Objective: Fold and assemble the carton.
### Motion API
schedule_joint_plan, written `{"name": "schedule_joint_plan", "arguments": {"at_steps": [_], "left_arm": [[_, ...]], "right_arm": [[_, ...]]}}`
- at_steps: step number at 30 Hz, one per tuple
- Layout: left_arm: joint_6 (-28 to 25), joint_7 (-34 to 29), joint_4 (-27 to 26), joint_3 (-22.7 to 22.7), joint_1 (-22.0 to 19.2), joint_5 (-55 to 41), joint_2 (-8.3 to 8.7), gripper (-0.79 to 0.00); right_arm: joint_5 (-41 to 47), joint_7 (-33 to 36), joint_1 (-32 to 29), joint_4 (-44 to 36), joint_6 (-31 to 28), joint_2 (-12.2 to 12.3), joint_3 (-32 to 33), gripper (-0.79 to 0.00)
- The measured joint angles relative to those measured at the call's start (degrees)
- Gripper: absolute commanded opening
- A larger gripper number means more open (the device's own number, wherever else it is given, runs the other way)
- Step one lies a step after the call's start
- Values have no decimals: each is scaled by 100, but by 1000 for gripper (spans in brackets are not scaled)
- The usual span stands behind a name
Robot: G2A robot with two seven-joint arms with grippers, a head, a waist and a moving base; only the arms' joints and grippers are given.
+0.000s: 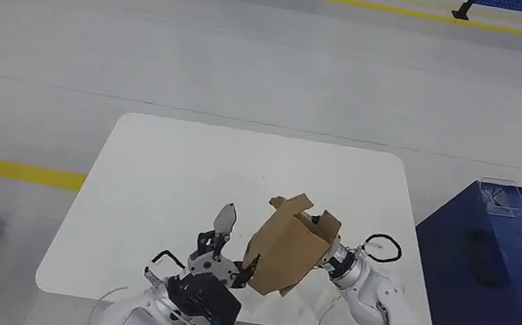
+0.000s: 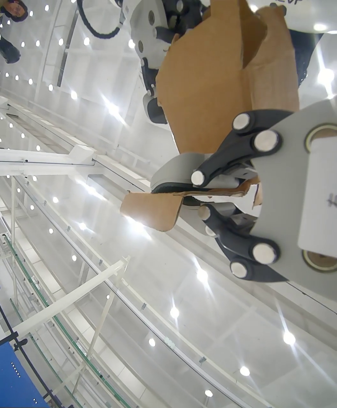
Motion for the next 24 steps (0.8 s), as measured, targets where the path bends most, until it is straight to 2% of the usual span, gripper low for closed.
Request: {"name": "schedule_joint_plan", "arguments": {"at_steps": [2,4,10,11,12,13,24], "left_arm": [[-2,-14,22,34,-22,-11,-19,-249],[-6,-12,39,50,-36,-51,-36,-779],[-41,101,66,17,-28,-150,-63,-785],[-37,109,66,10,-20,-145,-66,-785],[-25,114,65,5,-14,-142,-69,-785],[-15,117,63,2,-10,-141,-71,-785],[-26,39,66,-12,7,-43,-67,-785]], "right_arm": [[-122,70,-7,-12,-17,-6,-18,-785],[-206,137,-13,-13,-26,-11,-31,-785],[-370,207,13,20,-82,-26,-41,-785],[-411,207,21,20,-83,-27,-42,-733],[-428,207,24,20,-84,-27,-42,-320],[-431,206,25,20,-83,-26,-42,0],[-428,189,21,34,-107,-26,-26,0]]}}
